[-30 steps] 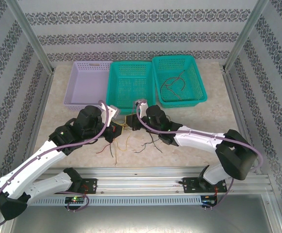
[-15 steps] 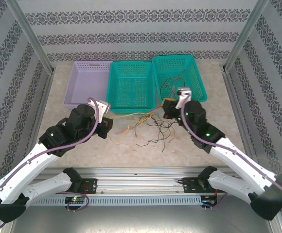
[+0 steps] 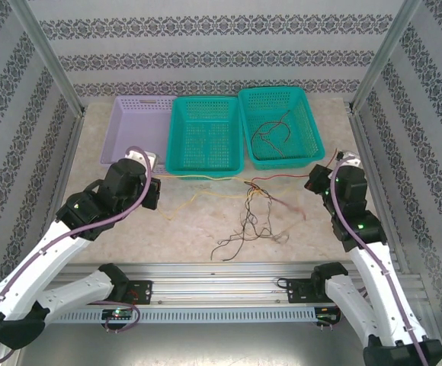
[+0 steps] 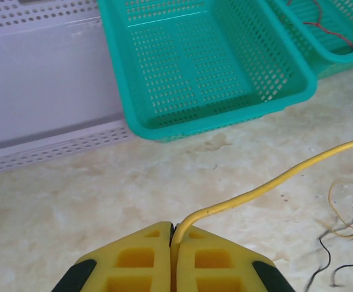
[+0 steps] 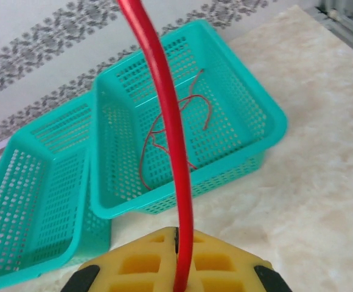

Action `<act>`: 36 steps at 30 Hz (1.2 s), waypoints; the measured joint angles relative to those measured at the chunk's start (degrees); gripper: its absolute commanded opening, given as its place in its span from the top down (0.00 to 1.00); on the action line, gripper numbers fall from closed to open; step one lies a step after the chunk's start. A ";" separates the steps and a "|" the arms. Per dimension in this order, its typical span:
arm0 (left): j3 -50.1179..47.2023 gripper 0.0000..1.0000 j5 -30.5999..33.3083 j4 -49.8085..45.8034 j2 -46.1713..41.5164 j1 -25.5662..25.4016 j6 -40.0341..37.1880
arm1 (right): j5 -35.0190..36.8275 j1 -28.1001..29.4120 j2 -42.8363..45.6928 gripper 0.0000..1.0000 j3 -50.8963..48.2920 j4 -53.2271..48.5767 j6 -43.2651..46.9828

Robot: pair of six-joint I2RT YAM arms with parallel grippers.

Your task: Untangle the cables

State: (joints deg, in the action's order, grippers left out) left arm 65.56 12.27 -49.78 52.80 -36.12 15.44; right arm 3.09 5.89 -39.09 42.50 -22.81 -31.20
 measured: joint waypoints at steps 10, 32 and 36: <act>0.61 1.00 4.87 -2.73 2.34 7.32 0.87 | -0.63 -9.79 2.34 1.00 0.66 -5.05 -0.57; -1.81 1.00 -4.98 -0.48 3.98 14.12 3.93 | -13.60 -13.66 3.32 1.00 5.20 2.38 -7.13; -3.43 1.00 -10.01 1.31 3.82 14.12 4.15 | -18.53 -12.20 0.07 1.00 8.09 5.29 -7.93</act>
State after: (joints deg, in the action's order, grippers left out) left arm 62.13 2.26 -48.47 56.62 -22.00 19.59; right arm -15.44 -6.31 -39.03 50.59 -17.52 -39.13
